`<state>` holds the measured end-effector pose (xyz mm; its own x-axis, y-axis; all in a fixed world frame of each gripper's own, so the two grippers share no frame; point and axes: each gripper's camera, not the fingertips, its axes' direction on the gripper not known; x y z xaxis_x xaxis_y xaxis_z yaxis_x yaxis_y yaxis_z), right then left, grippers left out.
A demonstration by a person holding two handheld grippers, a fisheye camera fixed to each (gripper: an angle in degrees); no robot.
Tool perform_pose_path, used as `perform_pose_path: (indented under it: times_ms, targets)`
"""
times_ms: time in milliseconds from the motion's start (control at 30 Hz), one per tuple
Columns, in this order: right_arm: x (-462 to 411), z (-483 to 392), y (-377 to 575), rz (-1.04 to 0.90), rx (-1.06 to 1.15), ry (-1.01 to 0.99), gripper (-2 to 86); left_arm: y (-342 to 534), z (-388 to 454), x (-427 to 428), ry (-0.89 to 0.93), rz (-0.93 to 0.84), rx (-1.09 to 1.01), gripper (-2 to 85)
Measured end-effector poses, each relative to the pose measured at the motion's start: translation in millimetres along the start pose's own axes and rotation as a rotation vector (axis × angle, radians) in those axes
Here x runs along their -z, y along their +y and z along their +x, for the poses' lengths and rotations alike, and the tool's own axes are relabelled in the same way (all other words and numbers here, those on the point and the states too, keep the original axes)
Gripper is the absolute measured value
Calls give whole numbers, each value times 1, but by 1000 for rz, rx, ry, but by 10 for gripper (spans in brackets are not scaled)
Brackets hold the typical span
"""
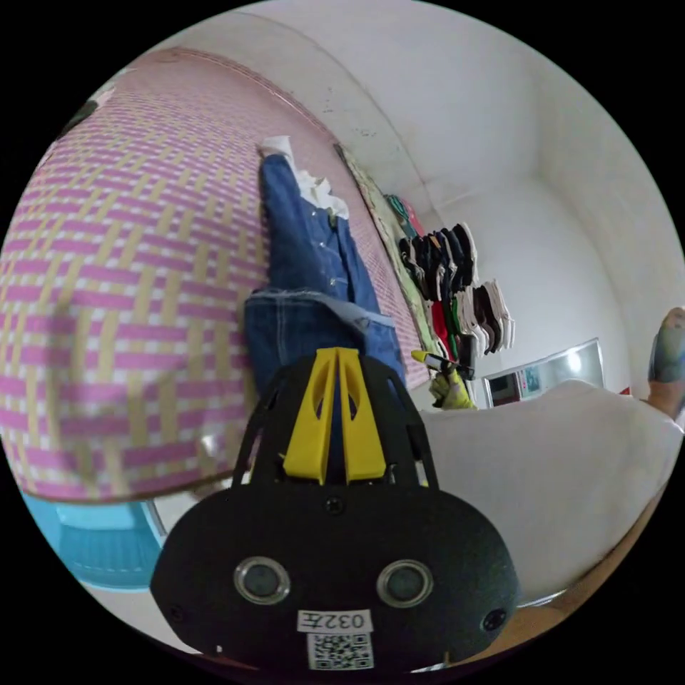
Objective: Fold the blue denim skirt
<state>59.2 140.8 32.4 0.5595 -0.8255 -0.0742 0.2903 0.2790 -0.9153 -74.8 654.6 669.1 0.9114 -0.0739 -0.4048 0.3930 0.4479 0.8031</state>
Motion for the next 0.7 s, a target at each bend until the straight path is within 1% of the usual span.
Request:
perform_pose_path:
  times_ms: [100,200,267,333,433,500,567,633,700]
  targets:
    - [-33,-11,-41,-56,93,-71,3,-45,17,-42,38,-20,-46,-9]
    - [-61,-16,-73,-113,146,-89,-2,-75,16,-87,-31,-107,-44,-9]
    - [-77,-8,-87,-157,134,-51,-6,-86,-2,-112,-122,-171,12,-9]
    - [-87,5,-94,-196,103,-53,-8,-88,-19,-124,-117,-199,53,-9]
    - [-94,17,-103,-241,77,-132,-9,-83,-37,-122,-15,-139,118,-9]
    - [-93,14,-110,-268,79,-164,-7,-82,-33,-115,-4,-98,119,-9]
    - [-79,2,-124,-219,102,-183,0,-95,-16,-101,6,-17,86,-8]
    - [-69,-8,-140,-169,119,-141,12,-121,-7,-99,11,21,60,-7]
    - [-66,-20,-161,-117,150,-93,29,-163,-4,-110,42,17,19,-5]
